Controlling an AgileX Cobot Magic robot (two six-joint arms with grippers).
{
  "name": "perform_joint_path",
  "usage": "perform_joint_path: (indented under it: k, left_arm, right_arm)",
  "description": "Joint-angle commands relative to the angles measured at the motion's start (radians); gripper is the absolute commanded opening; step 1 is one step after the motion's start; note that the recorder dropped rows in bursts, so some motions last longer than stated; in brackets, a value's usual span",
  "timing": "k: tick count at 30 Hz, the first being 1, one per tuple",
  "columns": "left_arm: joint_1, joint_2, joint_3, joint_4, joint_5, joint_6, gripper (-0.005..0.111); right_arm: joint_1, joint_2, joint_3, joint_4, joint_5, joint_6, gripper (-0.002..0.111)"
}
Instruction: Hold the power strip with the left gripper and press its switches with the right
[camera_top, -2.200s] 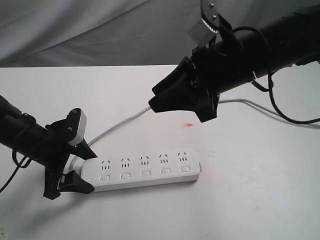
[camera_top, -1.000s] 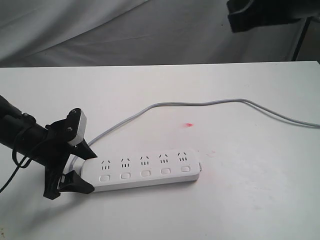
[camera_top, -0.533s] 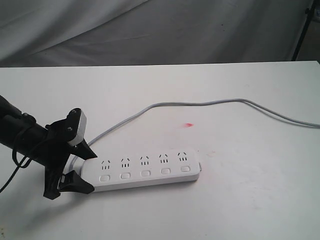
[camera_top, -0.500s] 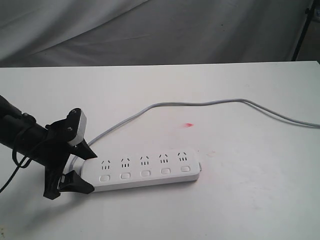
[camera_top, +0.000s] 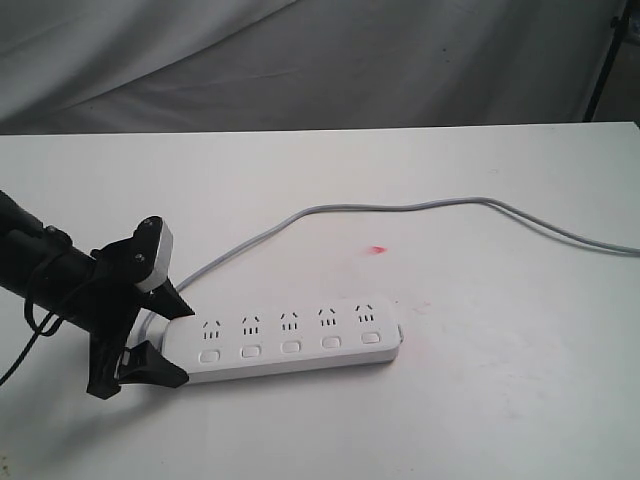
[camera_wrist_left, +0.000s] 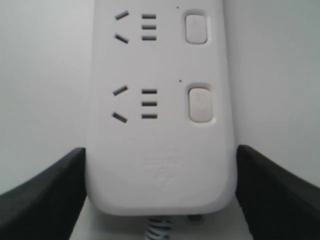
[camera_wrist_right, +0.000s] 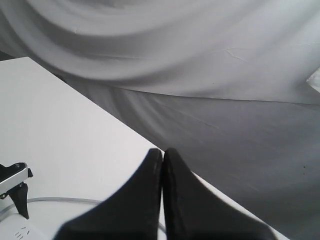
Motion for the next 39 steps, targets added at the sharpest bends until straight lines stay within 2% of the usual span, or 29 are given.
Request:
perform_joint_path:
  k: [1,9,13,21,23,31,35,39]
  left_arm:
    - [-0.001,0.000,-0.002,0.001,-0.033,0.005,0.000]
    - [-0.001,0.000,-0.002,0.001,-0.033,0.005,0.000]
    - [-0.001,0.000,-0.002,0.001,-0.033,0.005,0.000]
    - [-0.001,0.000,-0.002,0.001,-0.033,0.005,0.000]
    - [-0.001,0.000,-0.002,0.001,-0.033,0.005,0.000]
    - [-0.001,0.000,-0.002,0.001,-0.033,0.005,0.000]
    - [-0.001,0.000,-0.002,0.001,-0.033,0.005,0.000]
    - [-0.001,0.000,-0.002,0.001,-0.033,0.005,0.000]
  right_arm:
    - [0.001,-0.005,0.004,-0.003,0.001,0.002,0.000]
    - [0.001,-0.010,0.004,-0.026,0.001,0.002,0.000]
    - [0.001,-0.068,0.004,-0.124,-0.077,0.007,0.000]
    - [0.001,-0.265,0.074,-0.419,-0.066,0.280,0.000]
    - [0.001,-0.346,0.156,-0.501,-0.086,0.374,0.000]
    - [0.001,-0.619,0.599,-0.505,-0.357,0.429,0.000]
    - [-0.001,-0.718,0.769,-0.505,-0.410,0.550,0.000]
    - [-0.001,-0.836,0.909,-0.505,-0.414,0.580,0.000]
